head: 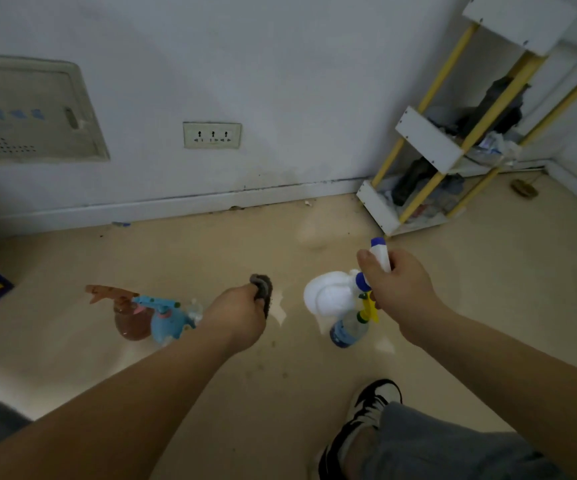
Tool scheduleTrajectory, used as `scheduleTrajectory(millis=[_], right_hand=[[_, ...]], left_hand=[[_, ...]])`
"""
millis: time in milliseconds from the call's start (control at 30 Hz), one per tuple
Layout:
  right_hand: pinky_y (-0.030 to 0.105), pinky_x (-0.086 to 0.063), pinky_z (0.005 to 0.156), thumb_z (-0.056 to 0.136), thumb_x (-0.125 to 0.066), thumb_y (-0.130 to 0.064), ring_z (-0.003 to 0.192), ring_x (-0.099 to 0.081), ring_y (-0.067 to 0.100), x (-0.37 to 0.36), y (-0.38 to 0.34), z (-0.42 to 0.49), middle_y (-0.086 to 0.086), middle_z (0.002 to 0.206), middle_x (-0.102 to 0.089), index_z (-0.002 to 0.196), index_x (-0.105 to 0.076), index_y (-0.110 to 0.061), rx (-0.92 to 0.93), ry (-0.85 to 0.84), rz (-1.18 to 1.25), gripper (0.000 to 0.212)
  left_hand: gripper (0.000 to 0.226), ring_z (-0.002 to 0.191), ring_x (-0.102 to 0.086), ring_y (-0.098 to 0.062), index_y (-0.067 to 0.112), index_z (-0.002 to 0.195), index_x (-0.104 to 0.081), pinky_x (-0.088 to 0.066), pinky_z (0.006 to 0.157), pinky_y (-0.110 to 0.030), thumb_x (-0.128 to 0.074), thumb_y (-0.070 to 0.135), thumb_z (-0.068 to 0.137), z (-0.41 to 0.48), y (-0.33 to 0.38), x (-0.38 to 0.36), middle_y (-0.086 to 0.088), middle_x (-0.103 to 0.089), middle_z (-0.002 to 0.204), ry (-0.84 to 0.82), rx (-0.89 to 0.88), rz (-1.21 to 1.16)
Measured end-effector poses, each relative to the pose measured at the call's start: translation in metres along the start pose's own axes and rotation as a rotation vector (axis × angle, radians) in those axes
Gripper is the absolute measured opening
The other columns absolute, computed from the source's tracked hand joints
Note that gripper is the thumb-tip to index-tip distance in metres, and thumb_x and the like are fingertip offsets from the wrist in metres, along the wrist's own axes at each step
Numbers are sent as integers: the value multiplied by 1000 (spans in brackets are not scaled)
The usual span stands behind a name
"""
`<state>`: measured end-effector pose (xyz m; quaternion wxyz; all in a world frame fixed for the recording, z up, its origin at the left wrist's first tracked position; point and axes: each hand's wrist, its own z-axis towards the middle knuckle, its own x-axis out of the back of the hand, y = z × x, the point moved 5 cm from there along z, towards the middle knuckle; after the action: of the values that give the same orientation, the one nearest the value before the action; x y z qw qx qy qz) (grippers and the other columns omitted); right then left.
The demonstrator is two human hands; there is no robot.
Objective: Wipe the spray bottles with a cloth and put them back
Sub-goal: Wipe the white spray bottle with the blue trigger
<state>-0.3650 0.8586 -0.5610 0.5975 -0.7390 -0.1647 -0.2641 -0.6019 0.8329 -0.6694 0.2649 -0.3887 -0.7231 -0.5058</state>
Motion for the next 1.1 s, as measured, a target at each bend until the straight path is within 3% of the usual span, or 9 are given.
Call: scheduleTrajectory(millis=[133,300,367,533,767,867,967,1033,1100], right_hand=[[33,-44,64,100,-58,-40,70,-54,20,-19,39,31,8,85,-58,93,-55,-10,-108,-26,-68,31],[36,-48,82,99,-57,-35,95,-59,29,-75,94,72,8,99,-57,109,-54,-4,-184,-87,-160,33],[33,-44,83,101,-55,-34,94,-53,27,-89,113,84,10,106,-55,114,-52,-7,-222,-89,-194,30],[40,-49,91,101,-53,-37,103,-61,32,-113,149,113,15,124,-59,122,-55,-5,-244,-107,-281,38],[47,-53,89,102,-52,-36,99,-62,33,-132,177,127,15,115,-59,110,-52,-7,-258,-75,-371,30],[39,-46,81,99,-50,-27,105,-56,33,-128,170,127,9,115,-50,114,-49,-8,-186,-67,-464,23],[38,-43,80,97,-50,-32,108,-56,35,-116,154,126,12,116,-52,114,-53,-8,-88,-10,-689,29],[41,-44,87,96,-54,-35,111,-55,36,-118,135,117,15,118,-56,111,-57,-7,38,15,-882,32],[41,-44,84,95,-55,-36,106,-55,33,-130,111,100,13,112,-57,108,-59,-9,222,23,-1015,30]], left_hand=[[36,109,-61,-31,11,134,-55,-50,92,-36,-35,29,110,10,2,-23,-15,-64,127,-61,25,-26],[33,105,-60,-30,12,129,-57,-49,86,-34,-36,28,110,32,2,-35,-14,-64,124,-61,56,-38],[32,102,-60,-29,12,127,-58,-50,88,-36,-36,28,110,40,-2,-41,-13,-64,121,-63,67,-33],[30,91,-61,-23,16,125,-59,-52,81,-34,-38,31,109,57,-9,-58,-9,-66,114,-104,131,-5],[25,83,-68,-25,20,112,-63,-60,80,-41,-41,33,106,69,4,-71,-5,-69,99,-101,123,-80],[24,82,-67,-25,21,107,-63,-59,81,-43,-42,33,106,68,7,-70,-5,-69,96,-113,98,-77],[23,84,-66,-26,19,107,-62,-58,82,-42,-42,31,106,64,2,-62,-6,-67,96,-101,92,-78],[23,85,-66,-25,18,108,-63,-58,82,-40,-43,30,106,56,-4,-53,-6,-66,96,-87,101,-90],[21,80,-67,-23,18,106,-63,-58,75,-36,-44,29,106,46,-12,-42,-3,-65,91,-62,109,-132]])
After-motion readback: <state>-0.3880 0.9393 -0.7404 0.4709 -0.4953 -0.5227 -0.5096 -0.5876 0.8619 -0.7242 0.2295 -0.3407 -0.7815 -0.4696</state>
